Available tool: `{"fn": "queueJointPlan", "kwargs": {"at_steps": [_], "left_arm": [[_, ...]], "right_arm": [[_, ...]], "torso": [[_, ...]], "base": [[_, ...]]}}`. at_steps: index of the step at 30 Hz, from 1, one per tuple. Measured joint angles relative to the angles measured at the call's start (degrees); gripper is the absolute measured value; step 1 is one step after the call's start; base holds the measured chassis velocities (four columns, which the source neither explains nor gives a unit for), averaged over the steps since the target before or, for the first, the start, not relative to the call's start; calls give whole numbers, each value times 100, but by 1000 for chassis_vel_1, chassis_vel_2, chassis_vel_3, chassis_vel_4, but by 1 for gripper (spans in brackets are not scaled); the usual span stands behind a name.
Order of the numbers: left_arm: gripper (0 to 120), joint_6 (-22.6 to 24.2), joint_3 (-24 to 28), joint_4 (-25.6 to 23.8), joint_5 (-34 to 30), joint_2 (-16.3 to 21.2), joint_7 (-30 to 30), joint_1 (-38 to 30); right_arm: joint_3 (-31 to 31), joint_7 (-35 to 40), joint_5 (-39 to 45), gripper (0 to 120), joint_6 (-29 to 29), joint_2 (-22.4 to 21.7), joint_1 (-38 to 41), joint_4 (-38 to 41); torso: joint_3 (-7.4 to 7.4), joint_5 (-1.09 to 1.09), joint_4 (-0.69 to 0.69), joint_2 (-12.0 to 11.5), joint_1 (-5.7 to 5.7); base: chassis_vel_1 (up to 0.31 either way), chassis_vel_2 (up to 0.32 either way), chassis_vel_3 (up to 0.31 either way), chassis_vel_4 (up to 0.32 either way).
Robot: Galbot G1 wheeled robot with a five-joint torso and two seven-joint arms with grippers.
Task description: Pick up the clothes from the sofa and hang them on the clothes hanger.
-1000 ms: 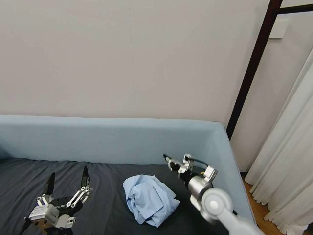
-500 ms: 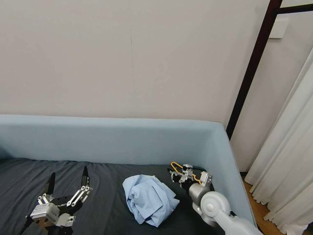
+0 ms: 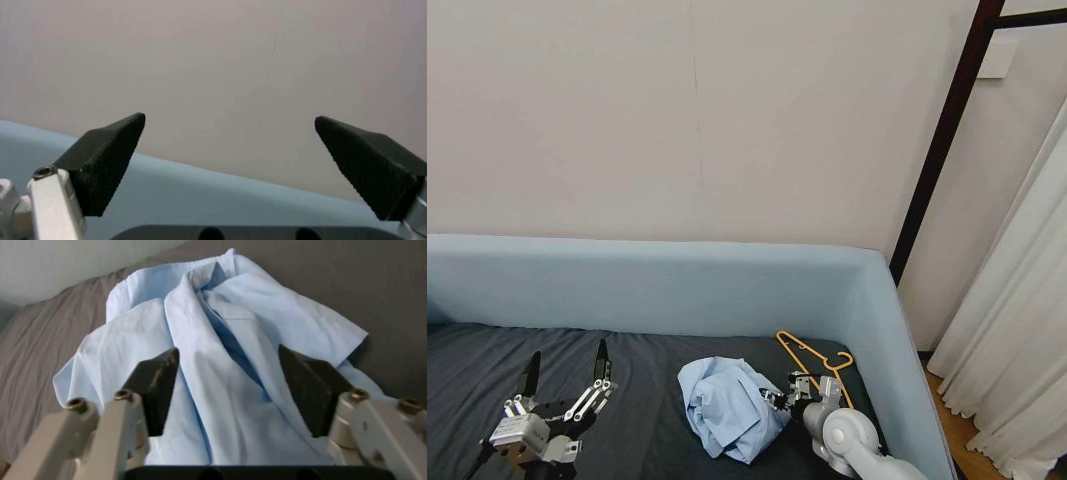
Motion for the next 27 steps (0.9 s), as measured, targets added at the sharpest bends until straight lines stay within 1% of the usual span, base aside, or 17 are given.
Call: {"fn": "queueJointPlan", "kwargs": {"at_steps": [2, 3, 5, 6, 8, 9, 10, 11, 13, 14, 17, 22, 23, 24, 25, 26, 27], "left_arm": [[100, -6, 4, 18, 5, -21, 0, -2], [100, -6, 4, 18, 5, -21, 0, -2], [100, -11, 10, 29, 18, -44, 0, -5], [100, -13, 11, 30, 22, -51, 0, -7], [100, -14, 12, 29, 29, -64, 0, -9], [100, -14, 12, 29, 29, -64, 0, -9], [100, -14, 12, 27, 31, -68, 0, -9], [100, -15, 14, 20, 34, -81, 0, -9], [100, -17, 17, 16, 40, -97, 0, -9], [100, -17, 17, 16, 40, -97, 0, -9], [100, -28, 29, 17, 51, -116, 1, -7], [100, -33, 23, 25, 51, -111, 0, -7], [100, -35, 16, 31, 45, -101, -8, -9], [100, -36, 16, 33, 43, -98, -12, -10], [100, -36, 16, 33, 43, -98, -12, -10], [100, -36, 16, 34, 42, -96, -15, -11], [100, -37, 16, 34, 41, -94, -20, -12]], "right_arm": [[-26, -2, -38, 73, -27, 39, 0, -44], [-26, -2, -38, 73, -27, 39, 0, -44], [-34, -8, -89, 80, -53, 82, -2, -94], [-35, -8, -121, 78, -73, 101, -10, -111], [-52, -8, -191, 69, -109, 115, -17, -145], [-52, -8, -191, 69, -109, 115, -17, -145], [-59, -9, -208, 66, -112, 115, -17, -153], [-74, -22, -237, 59, -115, 114, -18, -169], [-80, -60, -259, 53, -115, 102, -17, -171], [-80, -60, -259, 53, -115, 102, -17, -171], [-80, -197, -314, 38, -66, 84, -30, -164], [-74, -306, -362, 25, -4, 75, -63, -142], [-68, -349, -379, 17, 4, 62, -86, -116], [-65, -377, -391, 13, 5, 53, -98, -96], [-65, -377, -391, 13, 5, 53, -98, -96], [-64, -395, -401, 8, 6, 48, -106, -84], [-63, -411, -413, 7, 7, 42, -111, -75]], "torso": [[0, 0, 0, 0, 0], [0, 0, 0, 0, 0], [0, 0, 0, 0, 0], [0, 1, 0, 0, 0], [0, 1, 0, 0, 0], [0, 1, 0, 0, 0], [0, 1, 0, 0, 0], [0, 1, 0, 0, 0], [0, 1, 0, 0, 0], [0, 1, 0, 0, 0], [0, 1, 0, 0, 0], [0, 1, 0, 0, 0], [0, 1, 0, 0, 0], [0, 1, 0, 0, 0], [0, 1, 0, 0, 0], [0, 1, 0, 0, 0], [0, 1, 0, 0, 0]], "base": [[0, 0, 0, 0], [0, 0, 0, 0], [0, 0, 0, 0], [0, 0, 0, 0], [0, 0, 0, 0], [0, 0, 0, 0], [0, 0, 0, 0], [0, 0, 0, 0], [0, 0, 0, 0], [0, 0, 0, 0], [0, 0, 0, 0], [0, 0, 0, 0], [0, 0, 0, 0], [0, 0, 0, 0], [0, 0, 0, 0], [0, 0, 0, 0], [0, 0, 0, 0]]}}
